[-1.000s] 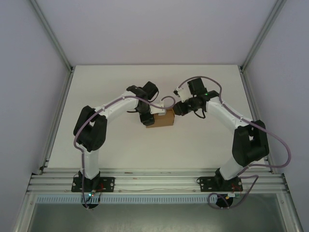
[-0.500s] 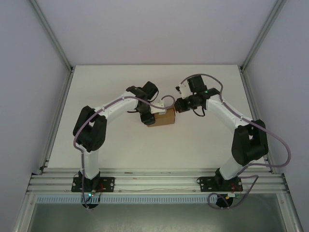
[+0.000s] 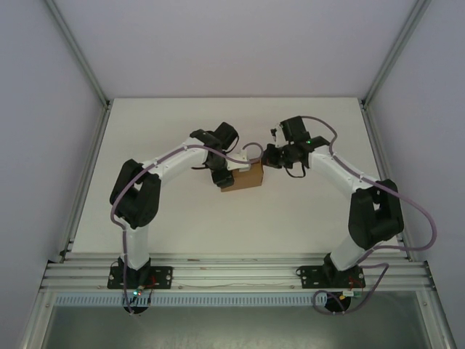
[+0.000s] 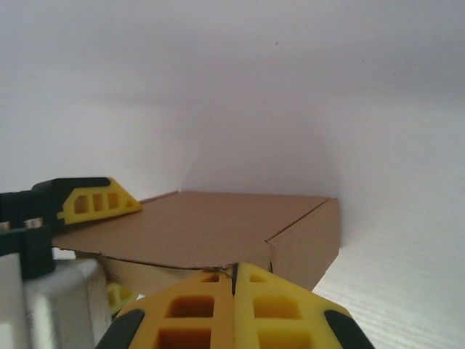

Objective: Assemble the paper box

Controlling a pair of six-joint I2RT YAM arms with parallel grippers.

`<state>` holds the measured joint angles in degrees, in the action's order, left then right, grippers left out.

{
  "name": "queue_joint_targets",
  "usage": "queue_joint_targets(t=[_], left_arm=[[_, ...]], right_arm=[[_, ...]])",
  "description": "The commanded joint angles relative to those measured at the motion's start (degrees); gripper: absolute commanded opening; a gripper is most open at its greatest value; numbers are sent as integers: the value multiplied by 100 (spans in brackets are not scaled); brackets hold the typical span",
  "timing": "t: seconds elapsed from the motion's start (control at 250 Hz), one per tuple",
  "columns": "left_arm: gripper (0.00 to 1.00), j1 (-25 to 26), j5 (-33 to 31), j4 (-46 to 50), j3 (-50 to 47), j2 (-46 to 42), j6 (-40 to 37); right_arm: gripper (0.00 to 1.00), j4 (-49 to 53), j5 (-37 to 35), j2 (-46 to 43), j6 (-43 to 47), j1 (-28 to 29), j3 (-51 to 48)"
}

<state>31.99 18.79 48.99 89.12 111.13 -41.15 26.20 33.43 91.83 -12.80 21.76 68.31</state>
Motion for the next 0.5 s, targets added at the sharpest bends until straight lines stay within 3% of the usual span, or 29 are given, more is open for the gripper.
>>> queue_joint_targets(t=[0.0, 0.308, 0.496], left_arm=[[49, 20, -74, -223, -60, -20, 121], [50, 15, -116, -408, -132, -65, 258], [57, 18, -143, -523, -80, -116, 408]], right_arm=[[0, -701, -298, -227, 421, 122, -581], [0, -1851, -1293, -762, 1649, 723, -1934], [0, -1840, -1608, -746, 1382, 744, -1947]])
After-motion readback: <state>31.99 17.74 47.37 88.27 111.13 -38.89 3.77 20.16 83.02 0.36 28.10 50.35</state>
